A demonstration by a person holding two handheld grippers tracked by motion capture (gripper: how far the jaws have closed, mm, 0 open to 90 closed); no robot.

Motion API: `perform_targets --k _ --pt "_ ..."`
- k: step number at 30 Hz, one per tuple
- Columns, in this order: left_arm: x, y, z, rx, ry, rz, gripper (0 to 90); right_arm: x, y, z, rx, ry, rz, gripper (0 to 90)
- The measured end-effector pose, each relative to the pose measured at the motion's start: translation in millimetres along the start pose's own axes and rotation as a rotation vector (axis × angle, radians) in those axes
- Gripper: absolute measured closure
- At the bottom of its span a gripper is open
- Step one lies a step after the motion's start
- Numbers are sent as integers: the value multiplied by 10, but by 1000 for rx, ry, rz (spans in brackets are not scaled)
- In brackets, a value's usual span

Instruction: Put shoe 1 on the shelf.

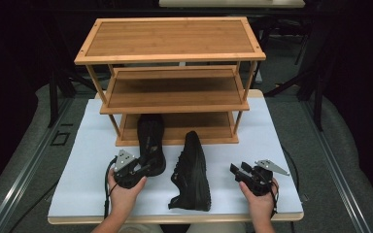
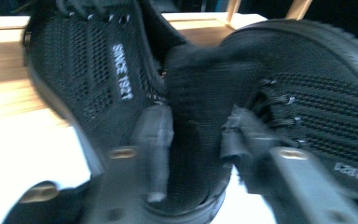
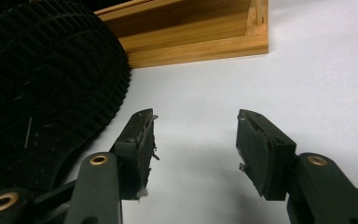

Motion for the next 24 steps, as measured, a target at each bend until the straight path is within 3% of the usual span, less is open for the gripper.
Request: perform_targets --k 1,5,6,7,8,10,14,16,21,24 --pt "3 1 5 1 5 -9 702 -1 -2 1 -1 0 0 461" --pt "18 29 38 13 29 -14 758 0 3 1 -5 0 1 461" --pt "37 55 84 61 27 -23 766 -4 4 0 -8 9 -2 462" --pt "37 55 84 61 27 -23 774 -4 4 0 -8 9 -2 462" --pt "68 75 133 94 30 -14 779 -2 6 0 -9 9 -3 462" --pt "124 109 204 117 20 -9 788 2 6 0 -9 11 -3 462" --pt "252 159 312 129 16 -24 791 12 6 0 -8 6 -1 462" --pt "339 181 373 136 3 -10 792 8 3 0 -6 15 -2 462" --pt "483 234 457 122 -8 -2 791 7 3 0 -6 15 0 462" --pt "627 258 492 90 -25 17 788 8 4 1 -7 15 1 462"
Point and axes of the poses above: each handheld gripper's, and its own axes: x roughly forward along the jaws, z roughly out of its top, y roughly to its left, the point moved 4 cm from there along x, roughly forward along the jaws, and after that the axes turned 6 degrees about -y, right-handed, at the moved point
